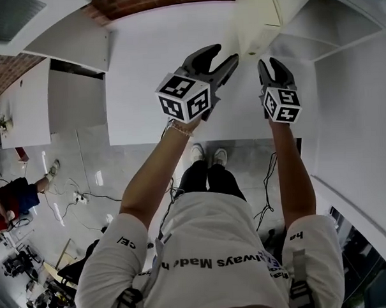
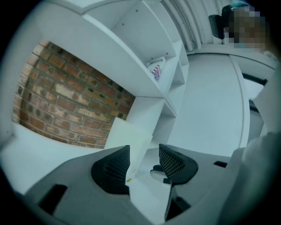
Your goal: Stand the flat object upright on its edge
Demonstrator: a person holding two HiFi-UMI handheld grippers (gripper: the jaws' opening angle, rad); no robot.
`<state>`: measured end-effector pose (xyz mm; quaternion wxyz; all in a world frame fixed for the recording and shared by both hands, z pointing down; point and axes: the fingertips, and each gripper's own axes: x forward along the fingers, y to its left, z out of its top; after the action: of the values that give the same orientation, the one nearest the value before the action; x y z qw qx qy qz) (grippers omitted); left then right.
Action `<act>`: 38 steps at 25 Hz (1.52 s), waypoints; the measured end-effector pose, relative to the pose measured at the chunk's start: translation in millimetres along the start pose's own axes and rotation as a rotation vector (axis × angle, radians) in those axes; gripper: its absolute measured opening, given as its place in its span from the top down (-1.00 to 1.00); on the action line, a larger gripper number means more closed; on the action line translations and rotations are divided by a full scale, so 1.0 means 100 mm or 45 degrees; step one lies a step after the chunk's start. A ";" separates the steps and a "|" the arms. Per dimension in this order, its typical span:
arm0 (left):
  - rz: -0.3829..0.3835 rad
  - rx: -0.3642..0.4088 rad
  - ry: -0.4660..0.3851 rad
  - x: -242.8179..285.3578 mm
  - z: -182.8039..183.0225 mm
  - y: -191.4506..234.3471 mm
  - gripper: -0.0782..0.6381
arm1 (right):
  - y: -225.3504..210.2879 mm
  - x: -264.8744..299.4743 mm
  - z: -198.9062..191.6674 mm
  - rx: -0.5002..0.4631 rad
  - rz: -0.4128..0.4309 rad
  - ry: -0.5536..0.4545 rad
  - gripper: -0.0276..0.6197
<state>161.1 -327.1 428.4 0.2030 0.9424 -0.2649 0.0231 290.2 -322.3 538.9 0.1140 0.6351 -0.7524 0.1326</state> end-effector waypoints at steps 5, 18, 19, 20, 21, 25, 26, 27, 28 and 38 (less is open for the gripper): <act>0.122 0.118 -0.071 -0.69 0.26 -0.03 0.44 | 0.44 -0.43 0.49 -0.046 0.112 -0.060 0.55; 0.237 0.208 -0.189 -1.93 0.78 -0.59 0.66 | 1.49 -1.70 1.66 -0.126 0.320 -0.173 0.63; 0.244 0.208 -0.205 -1.99 0.83 -0.59 0.67 | 1.55 -1.75 1.72 -0.126 0.331 -0.177 0.63; 0.248 0.205 -0.219 -2.05 0.89 -0.60 0.68 | 1.61 -1.80 1.78 -0.126 0.339 -0.182 0.63; 0.248 0.201 -0.231 -2.10 0.94 -0.63 0.69 | 1.67 -1.86 1.83 -0.127 0.345 -0.186 0.64; 0.221 0.191 -0.248 -2.26 1.07 -0.86 0.70 | 1.90 -2.11 2.05 -0.153 0.383 -0.210 0.64; 0.212 0.191 -0.248 -2.29 1.09 -0.92 0.71 | 1.95 -2.17 2.09 -0.160 0.397 -0.217 0.65; 0.204 0.191 -0.249 -2.32 1.10 -0.97 0.71 | 2.00 -2.22 2.14 -0.166 0.410 -0.222 0.65; 0.197 0.191 -0.251 -2.35 1.12 -1.02 0.71 | 2.05 -2.27 2.18 -0.166 0.423 -0.227 0.65; 0.180 0.207 -0.274 -2.64 1.33 -1.38 0.73 | 2.33 -2.66 2.45 -0.174 0.489 -0.249 0.65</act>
<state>-3.4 -143.0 215.1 0.0943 0.9318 -0.3481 -0.0423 104.6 -123.2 206.0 0.0559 0.4808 -0.8742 0.0382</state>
